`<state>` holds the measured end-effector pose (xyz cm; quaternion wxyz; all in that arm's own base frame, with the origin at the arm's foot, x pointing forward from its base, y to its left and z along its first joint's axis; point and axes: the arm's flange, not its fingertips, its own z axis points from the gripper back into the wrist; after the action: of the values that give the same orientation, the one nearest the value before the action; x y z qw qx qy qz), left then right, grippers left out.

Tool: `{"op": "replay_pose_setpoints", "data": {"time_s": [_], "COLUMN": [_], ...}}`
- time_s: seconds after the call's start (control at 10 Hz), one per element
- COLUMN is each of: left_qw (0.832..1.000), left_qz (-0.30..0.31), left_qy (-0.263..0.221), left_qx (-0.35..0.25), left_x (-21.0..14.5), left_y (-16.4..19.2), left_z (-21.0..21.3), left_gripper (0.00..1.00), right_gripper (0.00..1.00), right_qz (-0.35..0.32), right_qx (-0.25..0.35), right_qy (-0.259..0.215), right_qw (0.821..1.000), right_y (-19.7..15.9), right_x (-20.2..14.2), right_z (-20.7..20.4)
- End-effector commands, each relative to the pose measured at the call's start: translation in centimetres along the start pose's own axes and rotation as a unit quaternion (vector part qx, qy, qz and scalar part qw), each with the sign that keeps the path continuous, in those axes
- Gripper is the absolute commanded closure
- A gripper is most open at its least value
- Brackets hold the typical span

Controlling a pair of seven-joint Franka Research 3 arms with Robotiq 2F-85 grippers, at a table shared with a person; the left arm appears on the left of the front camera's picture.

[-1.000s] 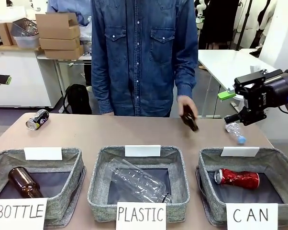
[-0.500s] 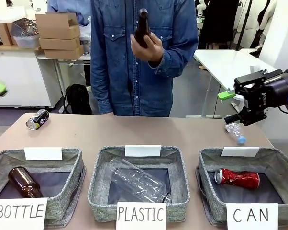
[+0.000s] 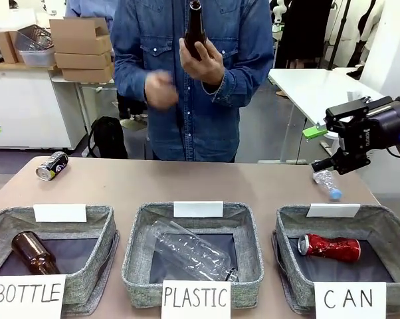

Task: Sort the can waste into the basket.
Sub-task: Pick up the can waste from the table and place it in the right Fabric basket.

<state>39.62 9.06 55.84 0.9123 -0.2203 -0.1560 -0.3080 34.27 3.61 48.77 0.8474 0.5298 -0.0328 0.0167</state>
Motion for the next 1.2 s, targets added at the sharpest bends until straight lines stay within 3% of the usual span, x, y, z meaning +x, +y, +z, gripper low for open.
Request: {"op": "replay_pose_setpoints", "data": {"time_s": [0.0, 0.2, 0.3, 0.6, 0.8, 1.1], "left_qw": [1.000, 0.998, 0.996, 0.992, 0.988, 0.971], "left_qz": [0.019, 0.063, 0.065, 0.084, 0.083, 0.116], "left_qy": [-0.007, -0.002, 0.022, -0.061, -0.071, -0.165], "left_qx": [0.015, -0.020, -0.065, -0.069, -0.108, -0.128], "left_x": [-0.6, 1.5, 1.4, -5.4, -9.8, -17.3], "left_y": [0.8, 5.6, 6.5, 6.5, 7.5, 8.4], "left_z": [0.6, 0.4, 1.0, 13.6, 18.5, 23.6], "left_gripper": [0.00, 0.00, 0.00, 0.00, 0.00, 0.00], "right_gripper": [0.00, 0.00, 0.00, 0.00, 0.00, 0.00], "right_qz": [0.011, 0.011, 0.011, 0.011, 0.011, 0.011], "right_qx": [-0.004, -0.004, -0.004, -0.004, -0.004, -0.004], "right_qy": [0.006, 0.006, 0.006, 0.006, 0.006, 0.006], "right_qw": [1.000, 1.000, 1.000, 1.000, 1.000, 1.000], "right_y": [-0.1, -0.1, -0.1, -0.1, -0.1, -0.1], "right_x": [0.0, 0.0, 0.0, 0.0, 0.0, 0.0], "right_z": [0.3, 0.3, 0.3, 0.3, 0.3, 0.3]}}
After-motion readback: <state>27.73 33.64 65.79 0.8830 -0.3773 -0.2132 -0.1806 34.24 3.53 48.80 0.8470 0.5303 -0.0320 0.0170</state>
